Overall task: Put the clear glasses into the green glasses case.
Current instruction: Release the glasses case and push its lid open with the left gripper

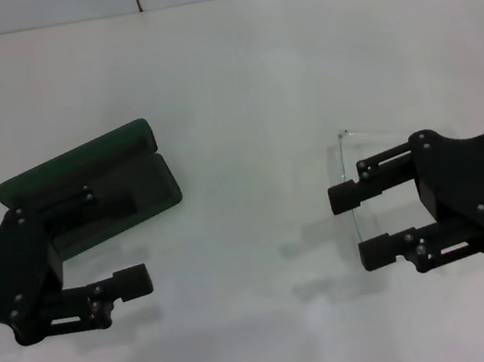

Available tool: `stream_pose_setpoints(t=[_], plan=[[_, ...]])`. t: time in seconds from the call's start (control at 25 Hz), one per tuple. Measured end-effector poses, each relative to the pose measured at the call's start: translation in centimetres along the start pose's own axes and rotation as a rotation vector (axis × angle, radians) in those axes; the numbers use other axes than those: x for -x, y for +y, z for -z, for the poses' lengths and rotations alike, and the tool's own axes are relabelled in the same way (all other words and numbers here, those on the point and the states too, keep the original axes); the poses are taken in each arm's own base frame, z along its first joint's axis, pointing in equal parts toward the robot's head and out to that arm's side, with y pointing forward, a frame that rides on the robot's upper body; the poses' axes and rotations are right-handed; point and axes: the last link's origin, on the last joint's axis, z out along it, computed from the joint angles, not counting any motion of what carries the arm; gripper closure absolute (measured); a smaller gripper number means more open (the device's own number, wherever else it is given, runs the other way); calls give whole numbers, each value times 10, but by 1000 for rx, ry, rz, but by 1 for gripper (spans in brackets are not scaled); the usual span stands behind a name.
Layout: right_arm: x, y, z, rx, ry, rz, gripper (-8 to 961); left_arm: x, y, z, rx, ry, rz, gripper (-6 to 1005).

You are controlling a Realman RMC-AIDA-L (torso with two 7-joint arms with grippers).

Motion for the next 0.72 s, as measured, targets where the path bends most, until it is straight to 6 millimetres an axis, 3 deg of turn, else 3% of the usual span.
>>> stream_pose_setpoints(t=[0.72], plan=[[4,-2,4,-49,-49,69,389,-5,-6,-7,19,-11,1,123]])
